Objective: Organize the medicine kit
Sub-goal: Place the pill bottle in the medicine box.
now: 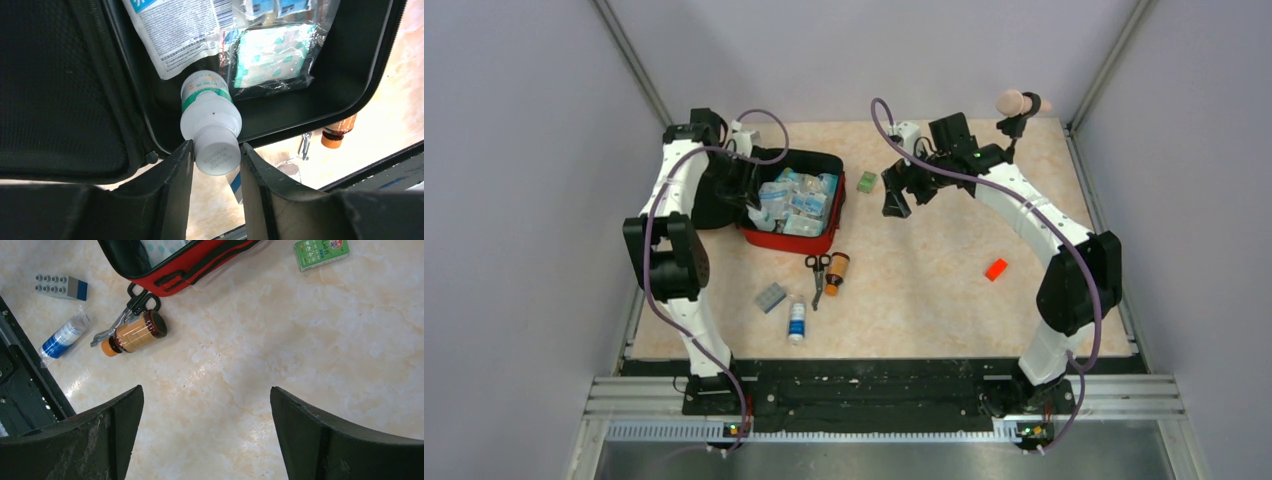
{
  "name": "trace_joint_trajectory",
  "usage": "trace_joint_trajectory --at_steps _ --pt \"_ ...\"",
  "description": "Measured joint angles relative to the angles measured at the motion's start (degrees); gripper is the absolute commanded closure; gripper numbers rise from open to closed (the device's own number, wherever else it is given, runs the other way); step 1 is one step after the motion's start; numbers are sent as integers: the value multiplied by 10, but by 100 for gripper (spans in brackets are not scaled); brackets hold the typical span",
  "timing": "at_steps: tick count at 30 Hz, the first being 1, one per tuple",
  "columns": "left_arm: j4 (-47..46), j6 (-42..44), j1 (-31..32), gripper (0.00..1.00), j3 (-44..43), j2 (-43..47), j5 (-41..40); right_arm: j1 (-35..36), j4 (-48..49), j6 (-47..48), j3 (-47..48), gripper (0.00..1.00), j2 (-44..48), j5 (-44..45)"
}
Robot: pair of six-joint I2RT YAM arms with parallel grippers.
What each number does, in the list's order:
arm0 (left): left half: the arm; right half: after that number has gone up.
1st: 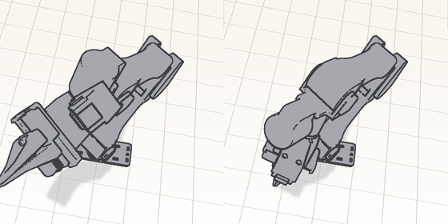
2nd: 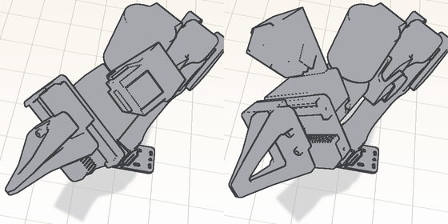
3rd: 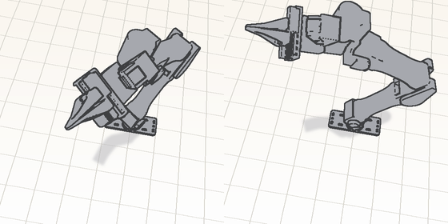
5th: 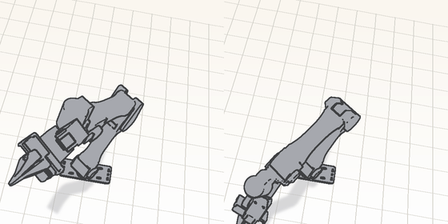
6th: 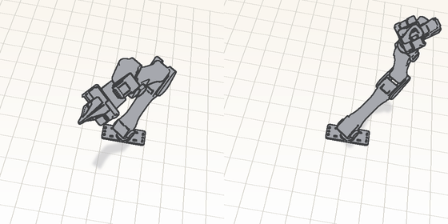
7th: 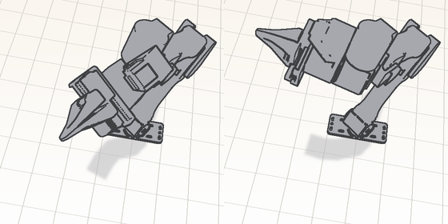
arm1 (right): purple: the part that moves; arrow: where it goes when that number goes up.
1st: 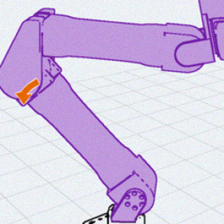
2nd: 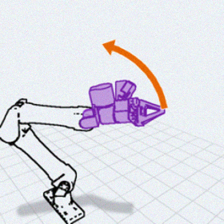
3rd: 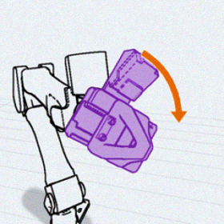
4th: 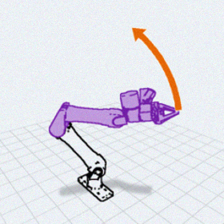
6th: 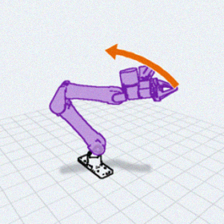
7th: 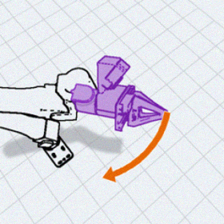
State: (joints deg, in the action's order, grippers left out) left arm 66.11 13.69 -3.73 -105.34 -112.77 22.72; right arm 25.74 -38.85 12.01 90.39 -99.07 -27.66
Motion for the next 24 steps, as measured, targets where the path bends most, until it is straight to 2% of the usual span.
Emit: trace_joint_trajectory --at_steps 9,13,18,24 --pt "15 15 0 99 -5 -14 11 0 0 0 0 5 0 0" --pt "14 11 0 100 -5 -16 46 0 0 0 0 5 0 2" --pt "7 3 0 100 -5 -16 129 0 0 0 0 5 0 4" --pt "17 29 0 95 -5 -43 153 0 0 4 0 5 0 5"
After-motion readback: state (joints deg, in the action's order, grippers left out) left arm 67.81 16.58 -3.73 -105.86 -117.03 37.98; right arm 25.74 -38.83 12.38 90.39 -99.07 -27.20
